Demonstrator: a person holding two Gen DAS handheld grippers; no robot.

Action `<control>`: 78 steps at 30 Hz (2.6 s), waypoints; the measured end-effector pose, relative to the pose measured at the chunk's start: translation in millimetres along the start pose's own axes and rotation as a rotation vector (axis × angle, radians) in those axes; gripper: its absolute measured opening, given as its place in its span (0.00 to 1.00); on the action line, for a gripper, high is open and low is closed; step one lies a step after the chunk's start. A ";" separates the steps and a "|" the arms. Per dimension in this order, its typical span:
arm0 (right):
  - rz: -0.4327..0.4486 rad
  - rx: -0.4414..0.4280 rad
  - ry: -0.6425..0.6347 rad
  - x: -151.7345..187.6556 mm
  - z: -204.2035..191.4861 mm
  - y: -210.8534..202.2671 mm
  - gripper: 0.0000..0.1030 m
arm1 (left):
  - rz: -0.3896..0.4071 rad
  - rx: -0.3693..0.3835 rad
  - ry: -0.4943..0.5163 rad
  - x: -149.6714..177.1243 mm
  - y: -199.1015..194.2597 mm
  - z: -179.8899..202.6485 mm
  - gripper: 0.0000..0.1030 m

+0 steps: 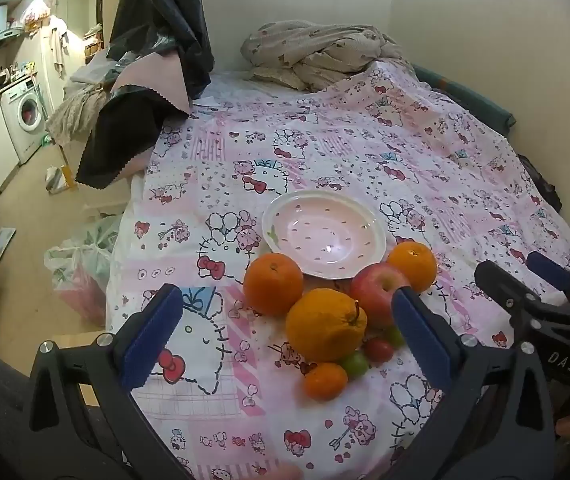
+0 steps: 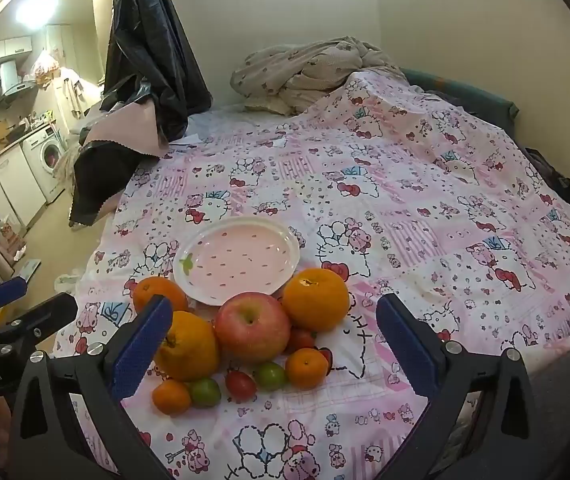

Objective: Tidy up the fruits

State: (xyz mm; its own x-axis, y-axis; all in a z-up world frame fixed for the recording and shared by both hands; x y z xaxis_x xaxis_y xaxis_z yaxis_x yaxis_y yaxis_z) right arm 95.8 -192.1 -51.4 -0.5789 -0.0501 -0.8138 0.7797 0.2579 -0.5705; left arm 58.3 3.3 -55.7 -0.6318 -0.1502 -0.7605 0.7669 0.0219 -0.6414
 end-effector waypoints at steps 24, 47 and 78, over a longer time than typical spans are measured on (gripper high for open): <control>0.004 -0.011 0.009 -1.4 0.2 -2.1 1.00 | 0.027 -0.015 0.032 -2.3 -1.2 4.5 1.00; -0.003 -0.005 0.013 2.8 2.9 0.2 1.00 | 0.037 -0.012 0.024 -2.7 -3.6 0.0 1.00; -0.005 -0.005 0.015 3.1 3.4 0.8 1.00 | 0.036 -0.015 0.023 -2.3 -4.2 -2.5 1.00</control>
State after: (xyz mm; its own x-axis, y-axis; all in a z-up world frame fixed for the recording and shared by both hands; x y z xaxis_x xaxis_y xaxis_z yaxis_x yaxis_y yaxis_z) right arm 95.5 -195.4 -54.8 -0.5866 -0.0370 -0.8090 0.7753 0.2630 -0.5742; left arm 56.3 6.0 -51.5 -0.6066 -0.1267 -0.7849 0.7873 0.0415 -0.6152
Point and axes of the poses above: each gripper's, at about its wrist camera, not at the fingertips, and y roughly the way its jaws point, z to its right, x to its underside, the point moved 8 cm from there along y, roughly the way its jaws point, and after that the axes turned 4 degrees about z, right-handed, at the moved point
